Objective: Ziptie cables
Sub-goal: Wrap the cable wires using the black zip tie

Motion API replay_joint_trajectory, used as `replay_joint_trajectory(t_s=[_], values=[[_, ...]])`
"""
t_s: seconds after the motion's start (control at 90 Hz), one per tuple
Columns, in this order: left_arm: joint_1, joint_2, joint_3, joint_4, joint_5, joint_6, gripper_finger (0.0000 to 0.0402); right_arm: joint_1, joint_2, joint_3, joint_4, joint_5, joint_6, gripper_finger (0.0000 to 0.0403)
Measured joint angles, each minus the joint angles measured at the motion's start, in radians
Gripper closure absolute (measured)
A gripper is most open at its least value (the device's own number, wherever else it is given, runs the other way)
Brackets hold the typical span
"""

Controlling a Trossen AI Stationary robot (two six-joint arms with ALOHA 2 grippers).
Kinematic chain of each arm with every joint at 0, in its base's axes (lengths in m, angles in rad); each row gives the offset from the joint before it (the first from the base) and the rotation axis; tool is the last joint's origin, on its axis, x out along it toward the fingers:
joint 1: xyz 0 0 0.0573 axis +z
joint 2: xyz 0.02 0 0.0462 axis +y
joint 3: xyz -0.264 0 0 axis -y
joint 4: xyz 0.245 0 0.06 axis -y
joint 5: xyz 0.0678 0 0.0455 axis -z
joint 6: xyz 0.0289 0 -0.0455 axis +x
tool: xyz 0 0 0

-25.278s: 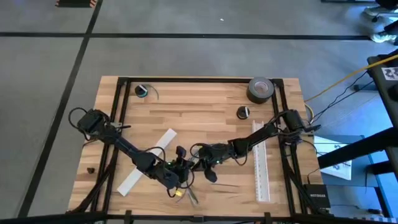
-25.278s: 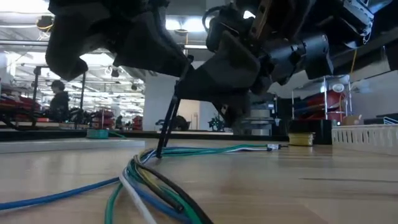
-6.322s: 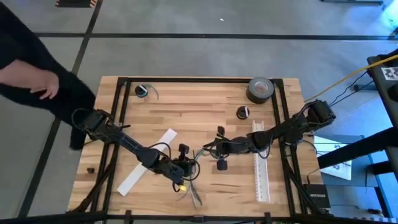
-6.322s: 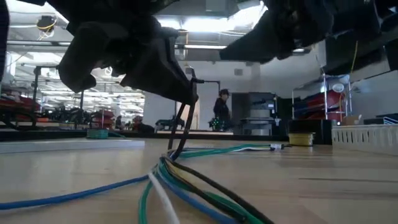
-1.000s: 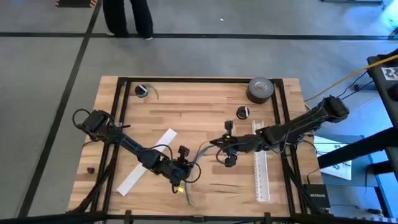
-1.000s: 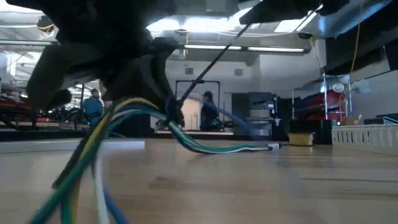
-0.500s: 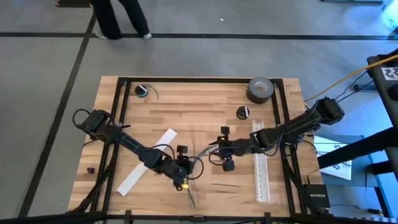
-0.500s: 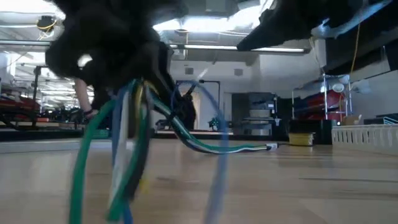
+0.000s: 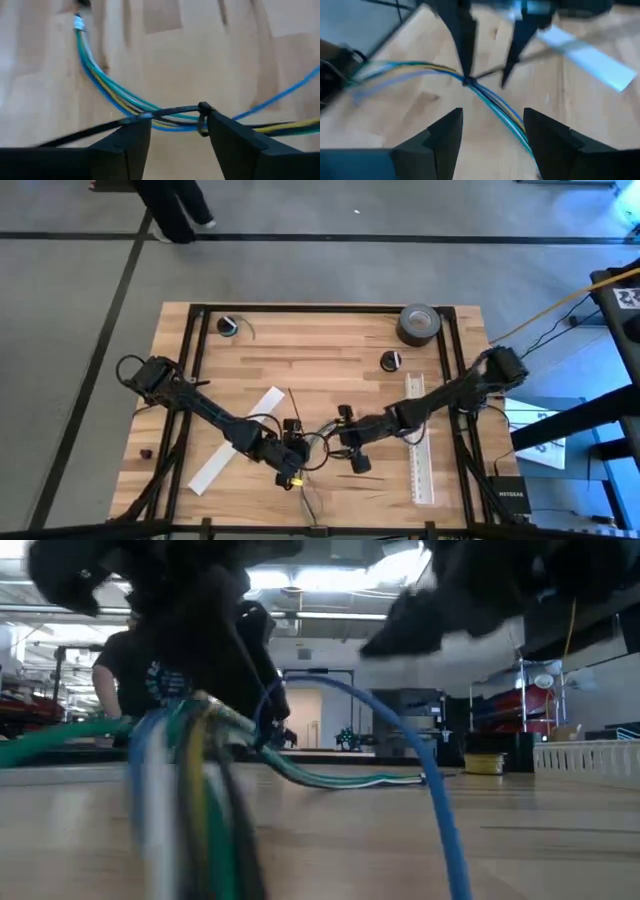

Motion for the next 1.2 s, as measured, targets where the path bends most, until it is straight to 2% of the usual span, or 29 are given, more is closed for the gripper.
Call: replay_joint_trajectory(t_s=[0.211,0.389,0.511,0.811,0.989,1.2], values=[[-0.015,-0.02,0.0,-0.062,0.009,-0.051,0.0221,-0.007,0.131,0.0,0.094,0.076,-0.004,0.0205],[-0.039,-0.043,0.0,-0.101,0.019,-0.138,0.0221,-0.007,0.133,0.0,0.074,0.058,-0.003,0.0205],[-0.029,-0.034,-0.008,-0.033,0.018,-0.202,0.0221,-0.006,0.132,0.001,0.124,0.005,-0.003,0.0205],[0.043,-0.006,-0.022,0.024,0.045,-0.457,0.0221,-0.007,0.132,0.0,0.082,0.031,-0.025,0.0205],[0.074,0.032,-0.023,0.122,0.046,-0.475,0.0221,-0.007,0.132,0.0,0.086,0.035,-0.031,0.0206],[0.106,0.057,-0.024,0.119,0.03,-0.478,0.0233,-0.006,0.132,0.0,0.083,0.032,-0.031,0.0206]])
